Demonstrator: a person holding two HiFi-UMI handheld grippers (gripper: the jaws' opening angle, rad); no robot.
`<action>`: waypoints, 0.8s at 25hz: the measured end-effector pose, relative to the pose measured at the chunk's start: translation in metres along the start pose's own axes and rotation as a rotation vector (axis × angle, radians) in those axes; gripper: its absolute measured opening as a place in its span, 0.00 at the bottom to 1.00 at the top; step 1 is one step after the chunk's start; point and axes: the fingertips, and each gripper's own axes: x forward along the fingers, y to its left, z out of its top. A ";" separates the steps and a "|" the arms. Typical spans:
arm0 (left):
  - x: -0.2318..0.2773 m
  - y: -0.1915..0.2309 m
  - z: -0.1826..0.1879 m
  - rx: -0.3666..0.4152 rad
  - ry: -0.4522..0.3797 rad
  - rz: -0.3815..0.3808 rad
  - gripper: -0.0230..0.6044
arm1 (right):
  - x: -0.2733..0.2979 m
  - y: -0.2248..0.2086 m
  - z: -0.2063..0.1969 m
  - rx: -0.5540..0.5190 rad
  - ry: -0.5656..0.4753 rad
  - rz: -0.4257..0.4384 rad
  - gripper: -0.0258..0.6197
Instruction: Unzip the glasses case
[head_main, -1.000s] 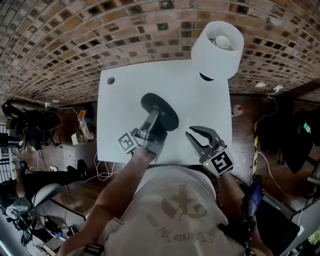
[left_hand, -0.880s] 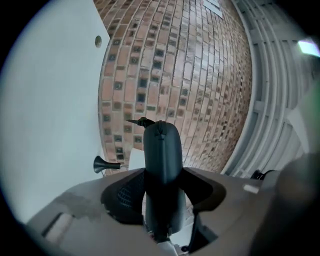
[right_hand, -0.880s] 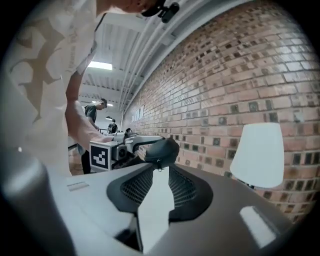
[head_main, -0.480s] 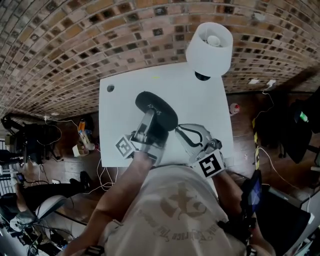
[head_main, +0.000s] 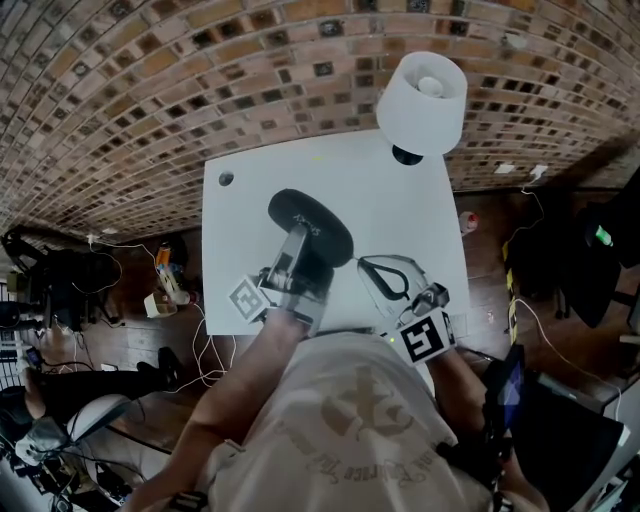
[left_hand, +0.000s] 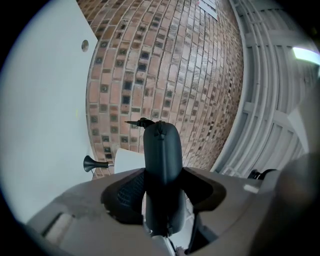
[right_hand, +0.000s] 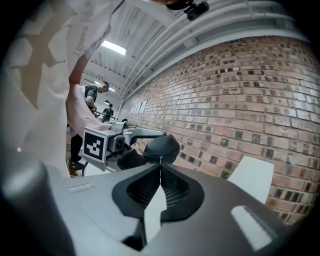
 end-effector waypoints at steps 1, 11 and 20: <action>-0.001 -0.001 0.001 -0.003 -0.003 0.000 0.41 | -0.001 0.001 0.001 -0.001 -0.002 0.003 0.05; -0.005 -0.006 0.003 0.006 0.045 0.003 0.40 | -0.004 0.005 0.016 0.003 -0.016 0.066 0.05; -0.010 -0.023 0.000 0.042 0.152 -0.034 0.36 | -0.008 0.001 0.021 0.034 -0.025 0.073 0.05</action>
